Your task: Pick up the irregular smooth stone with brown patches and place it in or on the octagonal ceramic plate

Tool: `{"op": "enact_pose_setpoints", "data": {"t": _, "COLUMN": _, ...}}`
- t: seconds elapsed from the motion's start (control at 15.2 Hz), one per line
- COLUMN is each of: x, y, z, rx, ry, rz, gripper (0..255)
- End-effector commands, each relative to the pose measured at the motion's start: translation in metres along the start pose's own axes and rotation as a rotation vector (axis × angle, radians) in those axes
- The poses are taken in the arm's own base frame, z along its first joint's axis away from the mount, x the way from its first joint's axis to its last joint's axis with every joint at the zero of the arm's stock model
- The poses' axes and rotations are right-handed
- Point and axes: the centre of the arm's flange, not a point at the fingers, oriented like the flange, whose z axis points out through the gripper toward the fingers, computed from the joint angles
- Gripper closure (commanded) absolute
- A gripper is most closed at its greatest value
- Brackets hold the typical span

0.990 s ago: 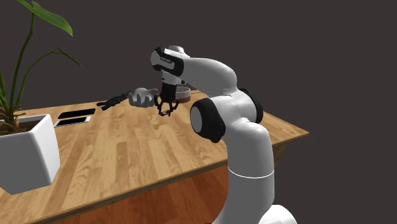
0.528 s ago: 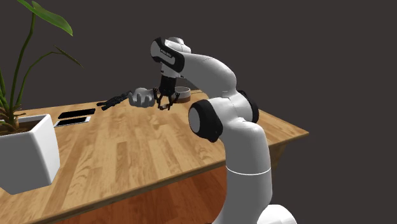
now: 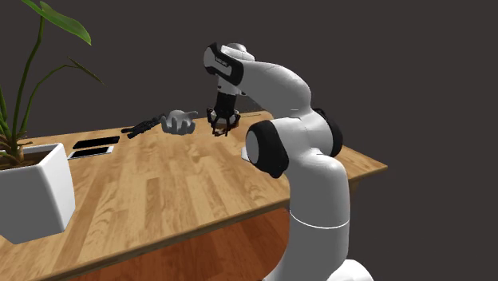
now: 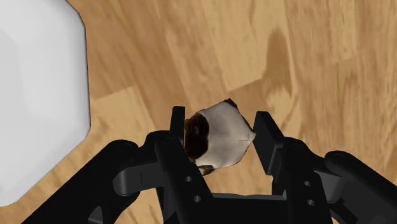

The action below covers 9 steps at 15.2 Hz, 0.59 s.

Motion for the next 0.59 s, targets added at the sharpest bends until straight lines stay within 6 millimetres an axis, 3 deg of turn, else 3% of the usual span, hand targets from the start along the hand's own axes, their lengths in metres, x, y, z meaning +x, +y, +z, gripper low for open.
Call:
{"op": "enact_pose_setpoints", "data": {"t": 0.0, "x": -0.002, "y": 0.029, "z": -0.006, "rx": 0.0, "ry": -0.001, "rz": -0.001, "gripper": 255}}
{"op": "enact_pose_setpoints", "data": {"t": 0.53, "x": -0.016, "y": 0.132, "z": -0.026, "rx": 0.0, "ry": -0.001, "rz": -0.001, "gripper": 255}}
